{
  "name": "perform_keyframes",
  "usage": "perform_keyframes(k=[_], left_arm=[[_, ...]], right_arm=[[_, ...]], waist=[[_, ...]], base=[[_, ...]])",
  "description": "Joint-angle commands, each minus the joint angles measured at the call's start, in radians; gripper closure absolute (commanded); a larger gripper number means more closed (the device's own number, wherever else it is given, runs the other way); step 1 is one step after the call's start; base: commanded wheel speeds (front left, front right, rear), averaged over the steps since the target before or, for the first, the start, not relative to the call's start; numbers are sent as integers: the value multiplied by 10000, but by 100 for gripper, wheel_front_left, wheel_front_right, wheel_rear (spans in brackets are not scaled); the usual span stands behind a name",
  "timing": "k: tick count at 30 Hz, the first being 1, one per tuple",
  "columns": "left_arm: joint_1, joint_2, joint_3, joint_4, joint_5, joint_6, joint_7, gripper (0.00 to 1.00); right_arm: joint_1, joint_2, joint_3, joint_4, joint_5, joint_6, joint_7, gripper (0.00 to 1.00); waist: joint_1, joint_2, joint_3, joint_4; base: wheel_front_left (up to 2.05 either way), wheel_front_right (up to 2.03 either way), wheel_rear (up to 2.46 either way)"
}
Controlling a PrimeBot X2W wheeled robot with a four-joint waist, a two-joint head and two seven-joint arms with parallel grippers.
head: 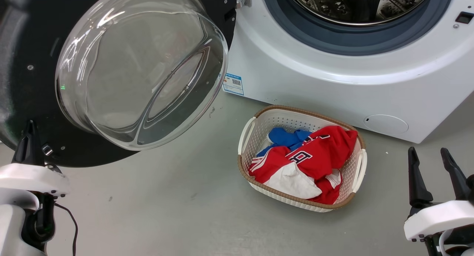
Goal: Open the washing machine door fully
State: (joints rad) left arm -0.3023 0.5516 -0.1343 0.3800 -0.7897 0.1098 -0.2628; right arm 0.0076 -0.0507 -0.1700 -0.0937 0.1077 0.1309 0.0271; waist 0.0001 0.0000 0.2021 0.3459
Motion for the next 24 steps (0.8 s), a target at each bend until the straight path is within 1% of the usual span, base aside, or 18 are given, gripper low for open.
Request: perform_keyframes(k=[1, 5, 7, 8, 9, 10, 14, 15, 19, 24], left_arm=[[-192, -82, 265, 131, 192, -139, -24, 100], [112, -360, 597, 109, 665, -272, -25, 100], [385, -526, 660, -40, 975, -205, -25, 100], [526, -575, 712, -147, 1161, -90, -25, 100], [526, -575, 712, -147, 1161, -90, -25, 100], [819, -762, 782, -497, 1422, 107, -24, 100], [1711, -1052, 786, -1429, 1904, 529, -25, 100], [1711, -1052, 786, -1429, 1904, 529, -25, 100], [2611, -1165, 501, -2415, 2277, 945, 123, 100], [3350, -1200, -9, -3670, 2578, 1285, 701, 100]], right_arm=[[-134, 9, -2, 30, -20, -2, 4, 0], [-96, 9, 19, 151, 46, -2, -65, 0], [-19, 11, 33, 229, 100, -2, -109, 0], [33, 11, 39, 291, 141, -2, -154, 0], [33, 11, 39, 291, 141, -2, -154, 0], [101, 9, 61, 390, 224, -2, -235, 0], [260, 11, 120, 573, 415, -2, -405, 0], [260, 11, 120, 573, 415, -2, -405, 0], [459, 9, 207, 744, 536, -2, -529, 0], [656, 9, 343, 857, 678, -2, -634, 0]], waist=[[-1, 0, -7, -26], [-1, 0, -208, -98], [-1, 0, -372, -139], [-1, 0, -469, -157], [-1, 0, -469, -157], [-1, 0, -665, -197], [-1, 0, -1080, -289], [-1, 0, -1080, -289], [-1, 0, -1467, -427], [-1, 0, -1839, -694]], base=[[0, 0, 0], [0, 0, 0], [0, 0, 0], [0, 0, 0], [0, 0, 0], [0, 0, 0], [0, 0, 0], [0, 0, 0], [0, 0, 0], [0, 0, 0]])
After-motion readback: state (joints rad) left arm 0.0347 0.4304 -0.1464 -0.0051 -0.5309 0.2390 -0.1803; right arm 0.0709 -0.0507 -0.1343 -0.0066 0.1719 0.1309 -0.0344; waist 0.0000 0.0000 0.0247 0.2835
